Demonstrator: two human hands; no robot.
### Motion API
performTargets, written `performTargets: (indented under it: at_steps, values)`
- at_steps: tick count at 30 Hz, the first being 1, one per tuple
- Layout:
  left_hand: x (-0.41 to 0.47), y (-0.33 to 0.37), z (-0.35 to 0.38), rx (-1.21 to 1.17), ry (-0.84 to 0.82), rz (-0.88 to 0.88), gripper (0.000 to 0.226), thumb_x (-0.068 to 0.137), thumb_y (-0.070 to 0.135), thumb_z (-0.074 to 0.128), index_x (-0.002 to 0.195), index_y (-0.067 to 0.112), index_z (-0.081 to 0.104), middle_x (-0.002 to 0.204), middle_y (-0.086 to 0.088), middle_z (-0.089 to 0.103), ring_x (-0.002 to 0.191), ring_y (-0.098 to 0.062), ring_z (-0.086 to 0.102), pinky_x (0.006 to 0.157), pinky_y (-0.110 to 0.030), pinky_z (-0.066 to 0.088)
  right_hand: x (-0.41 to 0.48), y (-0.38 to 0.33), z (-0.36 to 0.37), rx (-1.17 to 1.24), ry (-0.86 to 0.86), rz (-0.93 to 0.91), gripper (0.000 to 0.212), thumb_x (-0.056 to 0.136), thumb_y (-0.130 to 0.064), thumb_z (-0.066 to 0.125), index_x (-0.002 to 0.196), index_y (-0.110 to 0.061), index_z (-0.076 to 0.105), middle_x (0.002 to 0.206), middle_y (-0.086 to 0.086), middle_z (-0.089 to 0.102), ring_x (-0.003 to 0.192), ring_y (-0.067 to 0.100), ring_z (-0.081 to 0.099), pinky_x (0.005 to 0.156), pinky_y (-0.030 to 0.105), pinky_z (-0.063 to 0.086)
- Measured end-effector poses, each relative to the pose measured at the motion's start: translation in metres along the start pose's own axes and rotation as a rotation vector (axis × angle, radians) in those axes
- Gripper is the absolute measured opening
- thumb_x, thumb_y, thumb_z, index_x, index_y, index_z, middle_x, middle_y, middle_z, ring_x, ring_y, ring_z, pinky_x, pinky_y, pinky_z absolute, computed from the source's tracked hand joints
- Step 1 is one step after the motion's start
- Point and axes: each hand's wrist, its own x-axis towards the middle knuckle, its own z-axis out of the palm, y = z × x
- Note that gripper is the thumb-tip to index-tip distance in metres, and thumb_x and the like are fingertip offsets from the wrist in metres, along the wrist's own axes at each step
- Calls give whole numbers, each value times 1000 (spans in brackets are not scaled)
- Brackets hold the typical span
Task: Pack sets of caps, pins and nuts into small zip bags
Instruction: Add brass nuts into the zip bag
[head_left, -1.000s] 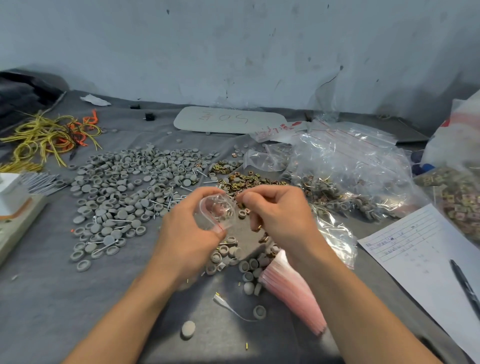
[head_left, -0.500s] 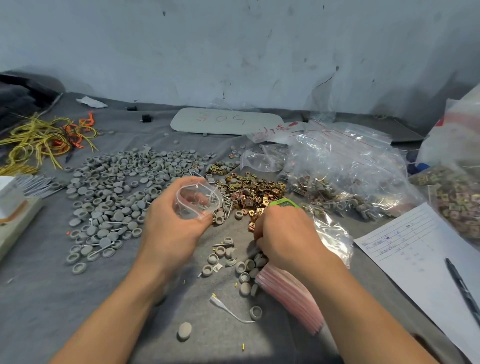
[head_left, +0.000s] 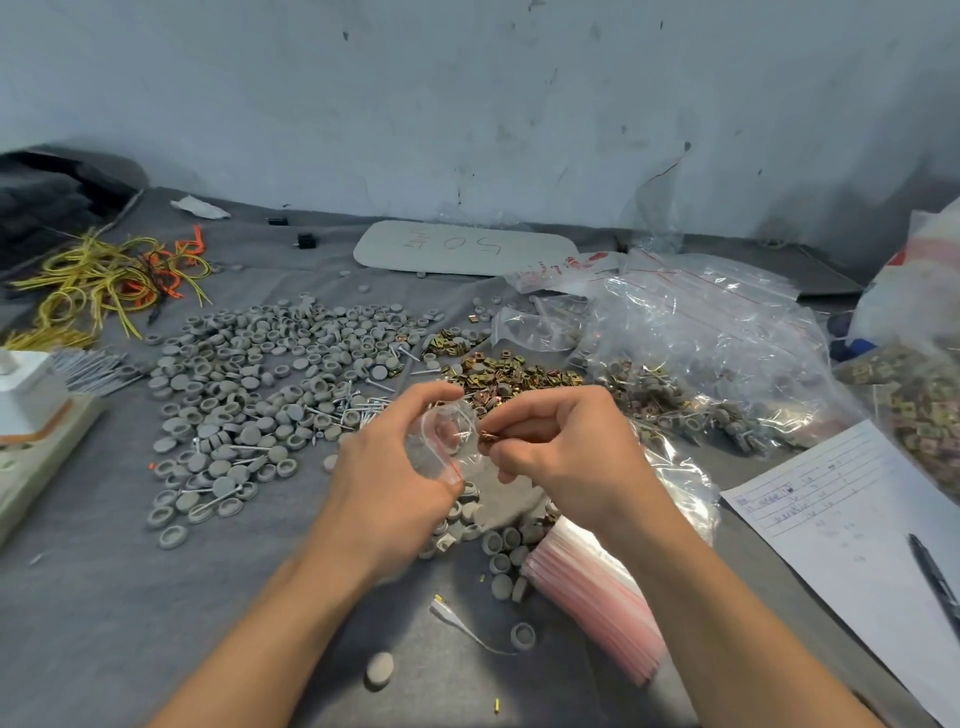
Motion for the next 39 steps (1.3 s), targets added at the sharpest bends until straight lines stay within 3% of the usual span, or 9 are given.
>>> performTargets:
  at_steps: [7, 11, 14, 21, 23, 27, 33, 36, 39]
  values:
    - [-2, 4, -1, 49, -24, 38, 82, 70, 9, 83, 122, 65, 52, 99, 31, 68, 77, 5, 68, 60, -25, 58, -3, -3, 18, -96, 56, -149, 20, 77, -7, 87, 78, -26, 83, 68, -13, 76, 60, 6, 72, 56, 19, 56]
    - [1, 2, -3, -71, 13, 17, 80, 72, 2, 84, 121, 58, 57, 100, 21, 71, 70, -7, 71, 55, -23, 57, 0, -3, 16, -85, 221, -200, 9, 83, -18, 85, 77, -25, 83, 65, -13, 74, 58, 8, 70, 52, 21, 54]
    - [5, 0, -11, -189, 24, 16, 73, 77, 0, 82, 122, 52, 60, 101, 13, 73, 78, -13, 70, 70, -25, 54, 6, 0, 8, -58, 333, -107, 15, 86, -12, 79, 81, -26, 83, 68, -15, 75, 64, 2, 71, 57, 12, 50]
    - [13, 3, -25, -864, -355, -29, 77, 65, -10, 53, 133, 25, 65, 123, -16, 72, 115, -26, 68, 95, -30, 56, 7, 3, 21, 186, -151, -27, 44, 89, 1, 66, 123, -26, 72, 106, -7, 80, 100, 13, 75, 87, 29, 59]
    - [14, 2, -26, -1001, -324, -65, 75, 65, -8, 56, 134, 19, 65, 129, -22, 67, 123, -37, 63, 104, -42, 54, 6, 3, 25, 197, -197, -32, 43, 88, -5, 67, 123, -29, 72, 107, -5, 80, 102, 13, 74, 93, 34, 57]
    - [17, -2, -31, -1197, -237, -138, 72, 64, 2, 66, 136, 11, 65, 127, -18, 69, 128, -28, 62, 100, -40, 55, 8, 5, 22, 76, -166, 80, 36, 88, -10, 72, 114, -34, 74, 100, -5, 81, 99, 16, 75, 104, 47, 55]
    - [15, 2, -37, -1348, -200, -250, 63, 76, 2, 56, 139, 7, 61, 132, -17, 68, 128, -28, 63, 96, -40, 58, 3, 3, 27, -42, -406, 171, 27, 88, -8, 73, 108, -26, 78, 74, -12, 70, 68, 8, 60, 75, 28, 48]
    - [14, 5, -37, -1361, -173, -273, 59, 82, 2, 50, 140, 6, 59, 133, -17, 68, 127, -27, 64, 99, -41, 57, 1, 3, 35, -12, -373, 137, 8, 86, -10, 75, 85, -19, 75, 69, -7, 64, 67, 12, 54, 72, 35, 45]
    - [15, 5, -39, -1336, -185, -283, 53, 80, 8, 57, 132, 6, 68, 136, -14, 67, 130, -26, 62, 103, -42, 54, 0, 1, 39, 55, -352, 128, 2, 85, -13, 77, 86, -14, 77, 82, 10, 75, 75, 18, 60, 81, 49, 53]
